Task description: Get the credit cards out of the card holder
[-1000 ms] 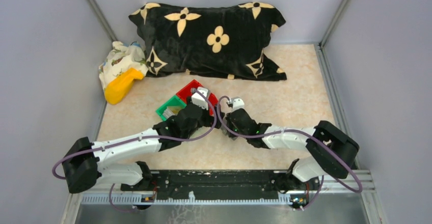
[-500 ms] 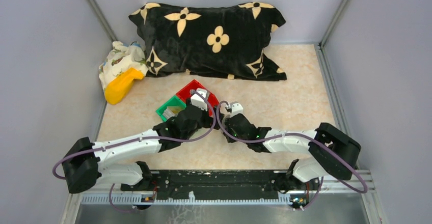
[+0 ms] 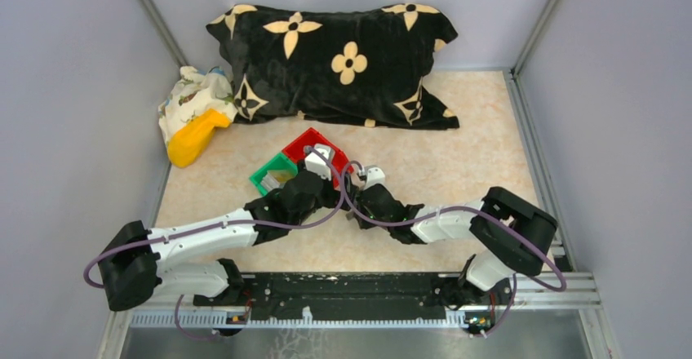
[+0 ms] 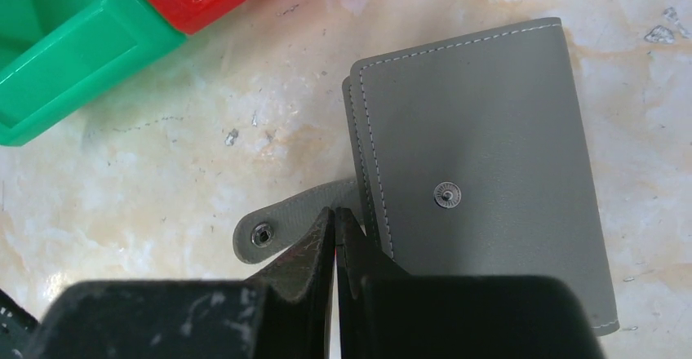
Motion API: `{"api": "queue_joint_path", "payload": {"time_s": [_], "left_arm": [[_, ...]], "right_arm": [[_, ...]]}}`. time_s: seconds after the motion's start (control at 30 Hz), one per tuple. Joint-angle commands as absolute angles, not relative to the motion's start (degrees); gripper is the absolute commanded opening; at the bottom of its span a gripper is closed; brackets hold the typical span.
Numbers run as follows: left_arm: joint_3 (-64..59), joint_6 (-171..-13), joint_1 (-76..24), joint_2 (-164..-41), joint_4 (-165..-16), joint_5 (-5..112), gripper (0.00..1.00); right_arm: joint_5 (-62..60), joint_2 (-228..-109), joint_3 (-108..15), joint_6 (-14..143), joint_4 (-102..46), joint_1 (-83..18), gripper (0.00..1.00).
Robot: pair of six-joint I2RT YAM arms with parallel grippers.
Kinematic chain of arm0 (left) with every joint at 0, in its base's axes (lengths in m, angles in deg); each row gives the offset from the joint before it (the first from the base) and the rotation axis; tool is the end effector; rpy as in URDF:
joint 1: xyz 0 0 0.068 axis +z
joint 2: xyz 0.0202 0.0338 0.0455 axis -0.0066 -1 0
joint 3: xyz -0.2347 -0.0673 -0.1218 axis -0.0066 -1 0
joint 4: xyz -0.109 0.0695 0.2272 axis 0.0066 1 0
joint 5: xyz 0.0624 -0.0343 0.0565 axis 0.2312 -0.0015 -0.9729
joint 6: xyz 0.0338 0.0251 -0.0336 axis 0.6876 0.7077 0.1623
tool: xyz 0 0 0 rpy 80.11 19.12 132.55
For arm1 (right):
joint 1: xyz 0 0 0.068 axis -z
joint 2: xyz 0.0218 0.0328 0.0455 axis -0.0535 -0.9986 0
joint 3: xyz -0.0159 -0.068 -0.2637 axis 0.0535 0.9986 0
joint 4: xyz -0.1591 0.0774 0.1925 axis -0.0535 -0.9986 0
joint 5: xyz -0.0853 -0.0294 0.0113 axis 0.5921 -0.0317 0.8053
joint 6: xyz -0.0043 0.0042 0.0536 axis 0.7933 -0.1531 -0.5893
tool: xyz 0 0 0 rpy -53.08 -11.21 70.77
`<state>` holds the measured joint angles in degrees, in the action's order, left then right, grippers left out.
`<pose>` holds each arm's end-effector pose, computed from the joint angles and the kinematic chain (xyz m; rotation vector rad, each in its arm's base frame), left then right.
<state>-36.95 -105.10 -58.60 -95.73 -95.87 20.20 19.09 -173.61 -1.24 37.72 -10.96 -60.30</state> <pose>0.1474 -0.2157 0.2430 0.2989 1.9539 -0.5324 0.1547 0.2259 0.1383 -0.3523 2.2865 0.5924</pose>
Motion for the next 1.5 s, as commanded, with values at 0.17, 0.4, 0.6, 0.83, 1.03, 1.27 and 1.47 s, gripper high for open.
{"api": "queue_joint_path", "payload": {"time_s": [0.17, 0.4, 0.6, 0.83, 1.03, 1.27, 1.47], "left_arm": [[-36.23, -106.08, -58.33, -95.51, -96.89, 21.7, 1.0], [-36.58, -108.54, -58.33, -96.04, -95.86, 20.74, 1.0], [-34.09, -111.65, -58.33, -99.23, -95.47, 21.63, 1.0], [-34.37, -112.12, -58.33, -99.5, -99.78, 24.43, 1.0], [-37.76, -112.19, -58.33, -96.55, -101.15, 25.34, 1.0], [-41.51, -114.33, -58.33, -93.08, -101.28, 23.78, 1.0], [-41.94, -114.04, -58.33, -91.65, -99.45, 21.32, 1.0]], "right_arm": [[27.8, -176.74, -5.04, 35.68, -13.49, -58.18, 0.0], [24.04, -175.46, -7.07, 34.92, -13.66, -57.6, 0.0], [23.19, -164.55, -12.18, 42.07, -21.71, -57.74, 0.08], [32.04, -156.09, -13.15, 50.38, -27.39, -57.18, 0.46], [33.08, -158.82, -10.52, 52.08, -28.23, -56.85, 0.63], [29.47, -160.08, -10.08, 58.55, -28.62, -57.86, 0.69], [34.08, -163.48, -11.09, 59.72, -32.28, -59.14, 0.69]]}}
